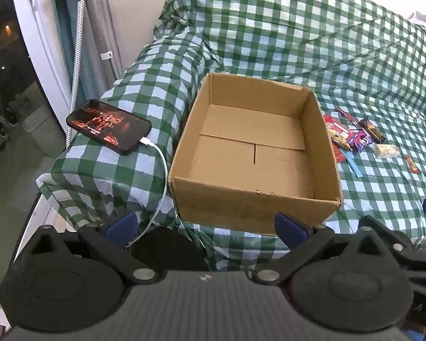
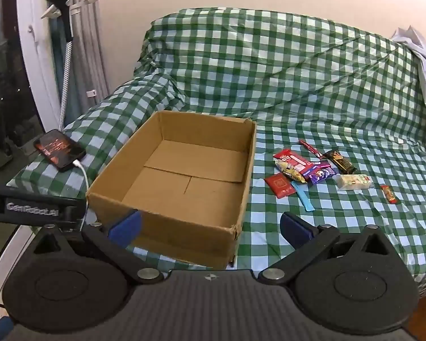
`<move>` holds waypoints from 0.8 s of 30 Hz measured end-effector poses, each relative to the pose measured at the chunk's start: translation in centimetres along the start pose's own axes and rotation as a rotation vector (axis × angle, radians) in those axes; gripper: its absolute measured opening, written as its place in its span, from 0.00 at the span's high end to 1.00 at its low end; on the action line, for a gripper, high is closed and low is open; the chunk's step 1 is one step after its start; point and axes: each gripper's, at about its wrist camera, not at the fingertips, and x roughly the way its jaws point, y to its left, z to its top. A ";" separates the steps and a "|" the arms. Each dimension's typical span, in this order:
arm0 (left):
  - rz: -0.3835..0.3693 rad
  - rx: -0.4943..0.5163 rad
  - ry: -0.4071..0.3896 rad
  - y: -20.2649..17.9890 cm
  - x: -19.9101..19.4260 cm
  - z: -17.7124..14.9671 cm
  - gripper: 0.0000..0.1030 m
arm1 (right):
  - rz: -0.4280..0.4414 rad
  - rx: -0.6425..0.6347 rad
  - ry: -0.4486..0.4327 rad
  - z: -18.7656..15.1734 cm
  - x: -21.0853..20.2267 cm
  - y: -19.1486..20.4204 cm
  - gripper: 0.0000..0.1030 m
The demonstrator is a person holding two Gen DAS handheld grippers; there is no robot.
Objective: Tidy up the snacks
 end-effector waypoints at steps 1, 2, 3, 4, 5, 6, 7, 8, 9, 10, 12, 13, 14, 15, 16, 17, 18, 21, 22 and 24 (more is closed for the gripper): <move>0.002 0.004 -0.001 -0.1 0.0 -0.1 0.00 | -0.006 -0.007 -0.007 -0.1 -0.2 0.1 0.00; 0.004 0.008 -0.002 -0.2 0.0 -0.2 0.00 | -0.011 -0.009 -0.017 -0.3 -0.3 0.1 0.00; 0.003 0.011 -0.003 -0.3 0.0 -0.3 0.00 | -0.015 -0.008 -0.026 -0.3 -0.5 0.1 0.00; 0.003 0.011 -0.003 -0.3 0.1 -0.3 0.00 | -0.018 -0.004 -0.031 -0.3 -0.6 0.0 0.00; 0.003 0.011 -0.003 -0.4 0.2 -0.4 0.00 | -0.020 0.003 -0.035 -0.2 -0.6 0.0 0.00; 0.002 0.009 -0.002 -0.4 0.3 -0.4 0.00 | -0.021 0.009 -0.038 -0.2 -0.5 -0.1 0.00; 0.001 0.009 0.000 -0.4 0.4 -0.4 0.00 | -0.020 0.010 -0.035 -0.1 -0.4 -0.1 0.00; 0.001 0.010 0.003 -0.5 0.5 -0.4 0.00 | -0.022 0.010 -0.031 -0.1 -0.2 0.1 0.00; 0.002 0.011 0.002 -0.5 0.6 -0.4 0.00 | -0.022 0.009 -0.029 -0.1 -0.2 0.1 0.00; 0.006 0.011 -0.003 -0.6 0.7 -0.4 0.00 | -0.017 0.005 -0.030 -0.1 -0.1 0.2 0.00; -0.016 0.008 0.004 -0.1 0.8 -0.1 0.00 | -0.013 -0.004 -0.031 -0.2 -0.1 0.3 0.00; -0.020 0.012 0.005 -0.2 0.9 -0.2 0.00 | -0.012 -0.007 -0.030 -0.2 0.0 0.4 0.00; -0.026 0.014 0.008 -0.3 0.9 -0.2 0.00 | -0.008 -0.009 -0.030 -0.2 0.0 0.5 0.00; -0.027 0.015 0.012 -0.3 1.0 -0.3 0.00 | -0.006 -0.009 -0.028 -0.2 0.0 0.5 0.00; -0.028 0.017 0.015 -0.4 1.1 -0.4 0.00 | -0.007 -0.007 -0.026 -0.3 0.1 0.5 0.00; -0.029 0.019 0.021 -0.2 1.5 -0.2 0.00 | -0.008 -0.006 -0.022 -0.3 0.2 0.4 0.00; -0.027 0.020 0.023 -0.2 1.6 -0.2 0.00 | -0.008 -0.003 -0.017 -0.4 0.3 0.4 0.00; -0.031 0.014 0.015 0.0 1.8 -0.3 0.00 | -0.005 0.003 -0.004 -0.5 0.5 0.4 0.00; -0.030 0.013 0.012 0.1 1.8 -0.3 0.00 | -0.005 0.001 -0.002 -0.5 0.5 0.5 0.00; -0.056 -0.006 0.011 0.1 1.7 -0.3 0.00 | -0.004 -0.002 -0.004 -0.5 0.4 0.6 0.00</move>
